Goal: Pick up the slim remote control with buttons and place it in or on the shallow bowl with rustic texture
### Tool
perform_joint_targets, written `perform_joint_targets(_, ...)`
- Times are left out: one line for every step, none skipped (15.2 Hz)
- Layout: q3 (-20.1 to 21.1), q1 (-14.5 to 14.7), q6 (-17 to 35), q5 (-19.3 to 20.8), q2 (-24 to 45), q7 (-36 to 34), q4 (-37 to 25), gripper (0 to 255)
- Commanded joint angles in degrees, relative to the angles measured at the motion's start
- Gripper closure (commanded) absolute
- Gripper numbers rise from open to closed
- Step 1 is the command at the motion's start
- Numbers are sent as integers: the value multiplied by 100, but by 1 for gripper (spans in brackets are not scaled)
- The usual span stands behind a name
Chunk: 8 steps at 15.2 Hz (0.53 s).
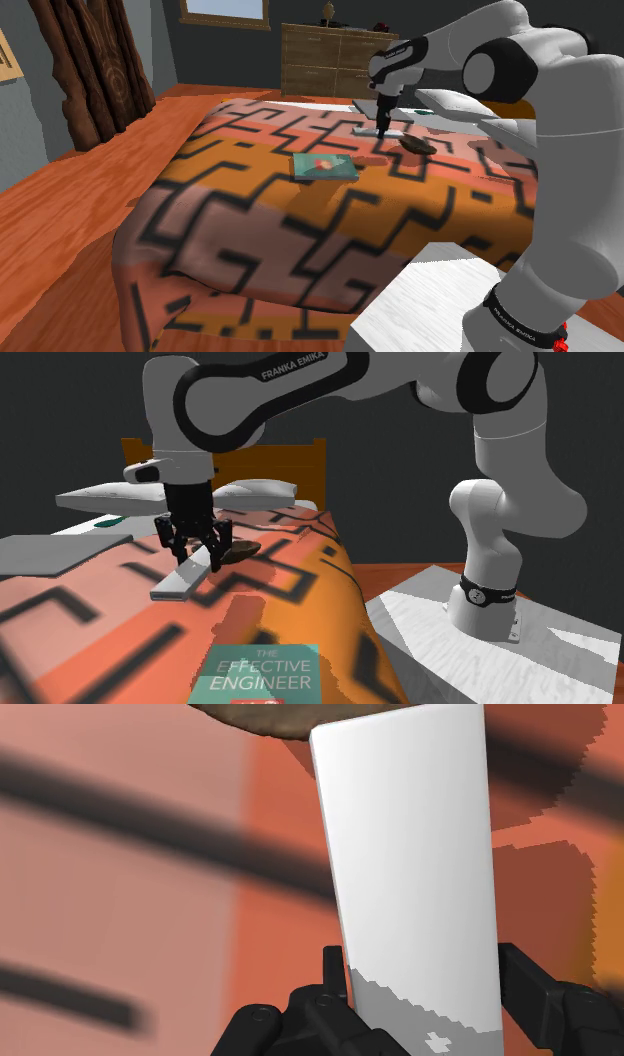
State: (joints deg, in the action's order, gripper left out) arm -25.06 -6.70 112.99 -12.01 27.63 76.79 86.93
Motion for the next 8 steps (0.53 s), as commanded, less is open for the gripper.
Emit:
perform_joint_targets(-16,5,-123,29,-62,-14,-66,255)
perform_joint_targets(-21,4,-191,39,-80,-21,-118,255)
perform_joint_targets(-27,2,-259,48,-96,-28,-171,255)
perform_joint_targets(-32,0,-328,57,-111,-35,-227,255)
perform_joint_targets(-37,-3,-398,66,-126,-41,-284,255)
perform_joint_targets(-41,-6,-468,74,-138,-47,-343,255)
perform_joint_targets(-45,-10,-539,81,-150,-53,-404,255)
perform_joint_targets(-46,-10,-547,82,-152,-54,-410,255)
